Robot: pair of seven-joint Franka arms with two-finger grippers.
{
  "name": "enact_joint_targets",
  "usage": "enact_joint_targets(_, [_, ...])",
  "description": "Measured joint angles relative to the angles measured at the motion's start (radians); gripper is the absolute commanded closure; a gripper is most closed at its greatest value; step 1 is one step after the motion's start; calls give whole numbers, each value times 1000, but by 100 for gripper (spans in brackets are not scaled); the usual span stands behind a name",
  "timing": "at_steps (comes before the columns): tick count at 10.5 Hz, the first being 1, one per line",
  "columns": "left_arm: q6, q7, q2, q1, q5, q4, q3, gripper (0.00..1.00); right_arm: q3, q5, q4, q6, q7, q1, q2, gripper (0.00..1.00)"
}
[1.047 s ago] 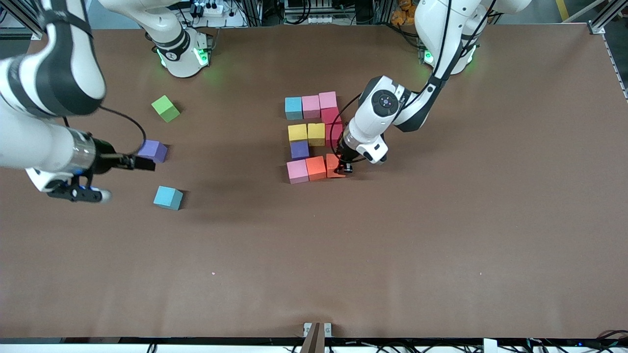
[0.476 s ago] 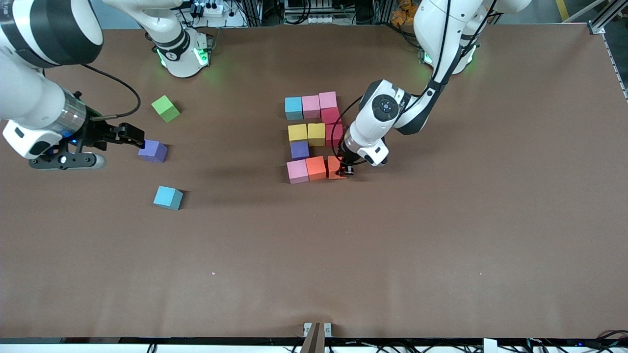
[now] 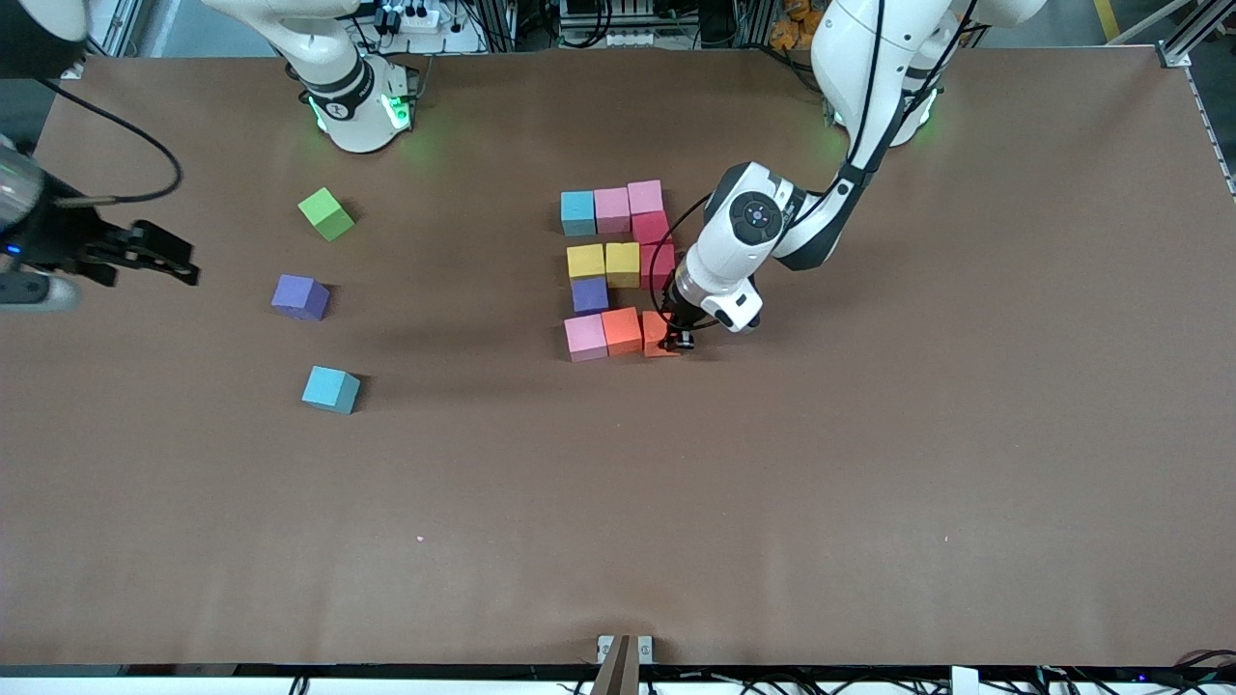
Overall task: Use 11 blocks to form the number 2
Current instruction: 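Place the orange cube on the cluster while the right gripper returns to rest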
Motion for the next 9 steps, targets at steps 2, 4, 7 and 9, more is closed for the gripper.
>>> enact_joint_targets(2, [0,0,6,0,2,8,0,78,-27,0,14,-18,-27,2,-10,0])
enact_joint_targets(4, [-1,1,7,0,3,9,-1,75,-59,0,38,-43,-65,3,-15,0])
enact_joint_targets(7, [-1,1,7,0,3,10,-1,71,-89,0,78,-56,-135,2,-16,0])
enact_joint_targets(9, [-1,2,8,0,3,11,-1,64,-88,0,87,-57,-141,4,-16,0])
